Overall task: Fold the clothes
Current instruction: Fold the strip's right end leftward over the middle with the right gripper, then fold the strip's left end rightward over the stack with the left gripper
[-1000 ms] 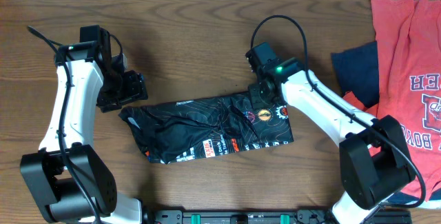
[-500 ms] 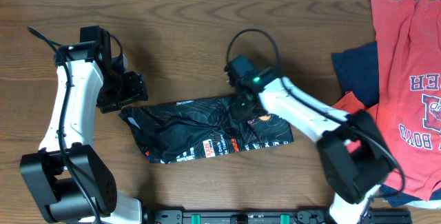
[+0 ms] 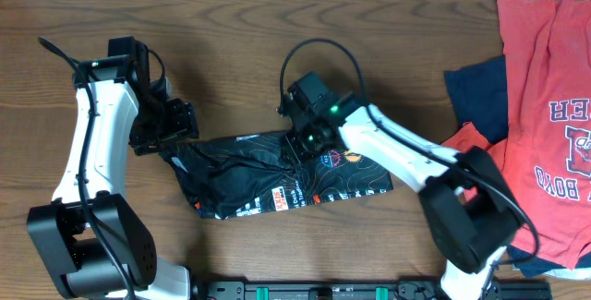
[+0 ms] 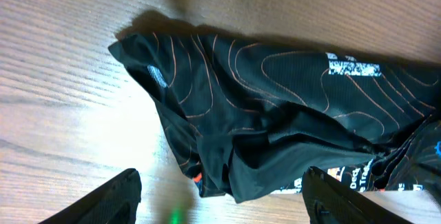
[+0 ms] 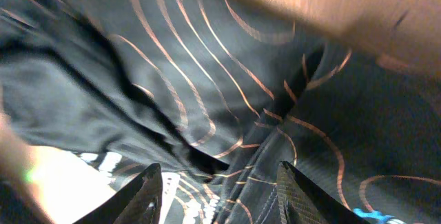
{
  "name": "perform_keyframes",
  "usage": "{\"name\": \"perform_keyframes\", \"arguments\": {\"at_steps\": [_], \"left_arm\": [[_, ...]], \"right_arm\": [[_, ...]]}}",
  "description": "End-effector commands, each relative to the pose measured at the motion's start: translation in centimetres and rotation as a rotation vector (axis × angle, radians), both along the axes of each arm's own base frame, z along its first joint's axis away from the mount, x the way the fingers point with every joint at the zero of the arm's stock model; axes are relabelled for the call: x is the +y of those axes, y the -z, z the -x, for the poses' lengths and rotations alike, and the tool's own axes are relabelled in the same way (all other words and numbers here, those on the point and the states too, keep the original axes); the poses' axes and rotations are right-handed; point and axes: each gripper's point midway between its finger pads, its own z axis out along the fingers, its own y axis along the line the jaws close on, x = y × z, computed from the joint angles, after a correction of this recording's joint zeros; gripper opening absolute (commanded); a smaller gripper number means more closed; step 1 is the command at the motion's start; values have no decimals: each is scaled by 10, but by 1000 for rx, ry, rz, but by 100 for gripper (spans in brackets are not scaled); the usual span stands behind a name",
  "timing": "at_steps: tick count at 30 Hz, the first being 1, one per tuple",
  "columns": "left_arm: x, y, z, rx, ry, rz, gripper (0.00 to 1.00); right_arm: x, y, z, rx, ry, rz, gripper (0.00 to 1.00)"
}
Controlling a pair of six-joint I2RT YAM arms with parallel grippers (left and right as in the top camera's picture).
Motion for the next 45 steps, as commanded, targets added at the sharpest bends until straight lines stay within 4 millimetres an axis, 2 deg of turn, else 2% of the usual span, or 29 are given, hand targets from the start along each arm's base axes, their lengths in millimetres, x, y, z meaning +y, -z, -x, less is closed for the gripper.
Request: {"name": "perform_keyframes", "arguments": {"at_steps": [1, 4, 7, 11, 20, 25, 30, 31, 32, 33, 34, 36, 39, 43, 45], "left_arm": [[1, 5, 9, 39, -6, -8, 82], [0, 6, 14, 62, -6, -4, 91], [-1, 10, 24, 99, -7, 2, 100], [-3, 25, 39, 157, -47, 6, 98], [-12, 84, 57, 150, -54, 40, 98], [-17, 110, 57, 92, -55, 64, 100], [-32, 130, 62, 56, -58, 142, 88], [-35, 132, 64, 55, -58, 157, 83], [-37, 135, 67, 56, -59, 165, 72], [-37, 136, 69, 60, -59, 165, 54], [-37, 136, 70, 64, -59, 165, 40], [-36, 134, 68, 56, -58, 164, 25], [-34, 127, 61, 42, -54, 156, 8], [-18, 105, 51, 51, -86, 118, 6], [0, 87, 45, 67, -122, 80, 6]], "right_arm": [[-5, -40, -21, -96, 7, -58, 52], [-30, -32, -29, -116, 62, 50, 53], [-75, -22, -40, -129, 168, 227, 55], [-111, -17, -44, -97, 249, 312, 56], [-152, -14, -52, -30, 369, 343, 55], [-160, -14, -52, -16, 386, 351, 54], [-161, -14, -50, -10, 385, 355, 54], [-161, -14, -50, -9, 385, 355, 54], [-161, -14, -50, -9, 385, 355, 54], [-161, -14, -49, -8, 384, 356, 54], [-161, -13, -49, -5, 384, 358, 54], [-162, -13, -48, -2, 383, 361, 54], [-167, -13, -49, 2, 400, 367, 53], [-188, -13, -53, 8, 468, 403, 54], [-199, -15, -55, 17, 499, 405, 53]]}}
